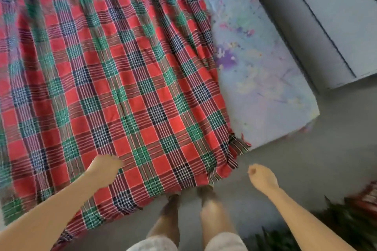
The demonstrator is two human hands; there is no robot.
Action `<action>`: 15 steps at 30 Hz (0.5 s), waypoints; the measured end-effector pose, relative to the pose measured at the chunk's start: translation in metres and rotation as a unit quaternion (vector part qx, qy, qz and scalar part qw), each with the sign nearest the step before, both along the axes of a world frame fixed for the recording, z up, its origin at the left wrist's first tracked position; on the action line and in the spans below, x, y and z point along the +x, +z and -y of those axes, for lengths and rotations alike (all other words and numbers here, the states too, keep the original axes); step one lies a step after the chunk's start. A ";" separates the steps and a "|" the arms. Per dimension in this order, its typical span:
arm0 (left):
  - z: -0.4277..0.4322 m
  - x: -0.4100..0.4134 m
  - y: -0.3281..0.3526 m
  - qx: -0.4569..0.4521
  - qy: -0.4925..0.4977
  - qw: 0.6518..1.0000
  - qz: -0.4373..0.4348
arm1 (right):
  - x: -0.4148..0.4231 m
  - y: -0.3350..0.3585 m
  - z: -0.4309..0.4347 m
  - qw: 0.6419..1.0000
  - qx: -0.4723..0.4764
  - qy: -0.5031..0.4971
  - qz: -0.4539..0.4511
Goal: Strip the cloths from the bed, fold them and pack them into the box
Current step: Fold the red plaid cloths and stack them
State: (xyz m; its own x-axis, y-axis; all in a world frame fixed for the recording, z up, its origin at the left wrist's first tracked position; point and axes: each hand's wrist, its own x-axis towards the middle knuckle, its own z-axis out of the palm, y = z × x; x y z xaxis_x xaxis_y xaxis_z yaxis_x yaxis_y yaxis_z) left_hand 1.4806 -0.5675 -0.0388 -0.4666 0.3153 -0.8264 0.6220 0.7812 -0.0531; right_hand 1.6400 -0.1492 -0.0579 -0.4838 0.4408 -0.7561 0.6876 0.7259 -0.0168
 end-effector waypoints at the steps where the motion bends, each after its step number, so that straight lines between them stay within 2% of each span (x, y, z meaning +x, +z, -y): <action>1: -0.030 -0.007 0.005 0.024 -0.021 0.999 -0.015 | -0.005 -0.006 -0.006 0.997 -0.007 -0.066 -0.024; 3: -0.077 -0.026 -0.011 0.056 -0.040 0.997 -0.044 | -0.017 -0.024 -0.021 0.976 -0.037 -0.209 -0.053; 4: -0.098 -0.033 -0.017 0.081 -0.032 0.995 -0.038 | -0.023 -0.035 -0.025 0.952 -0.066 -0.291 -0.064; 6: -0.145 -0.044 -0.036 0.112 -0.032 0.992 -0.055 | -0.034 -0.059 -0.037 0.877 -0.131 -0.455 -0.083; 7: -0.161 -0.048 -0.037 0.138 -0.025 0.988 -0.066 | -0.041 -0.065 -0.035 0.850 -0.163 -0.495 -0.080; 10: -0.221 -0.059 -0.059 0.199 -0.026 0.975 -0.094 | -0.058 -0.097 -0.041 0.796 -0.221 -0.557 -0.083; 13: -0.265 -0.065 -0.072 0.272 -0.016 0.956 -0.107 | -0.067 -0.112 -0.038 0.754 -0.214 -0.600 -0.161; 15: -0.292 -0.067 -0.079 0.328 -0.051 0.936 -0.115 | -0.062 -0.108 -0.039 0.740 -0.226 -0.592 -0.225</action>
State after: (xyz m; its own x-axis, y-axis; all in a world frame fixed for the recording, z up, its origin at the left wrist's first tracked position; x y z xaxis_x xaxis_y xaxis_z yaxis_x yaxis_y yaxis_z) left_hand 1.4133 -0.2758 -0.1175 -0.5484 0.7718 -0.3217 0.7254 0.6305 0.2760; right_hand 1.5785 -0.1104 -0.1656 -0.2076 0.5079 -0.8360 0.6878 -0.5319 -0.4940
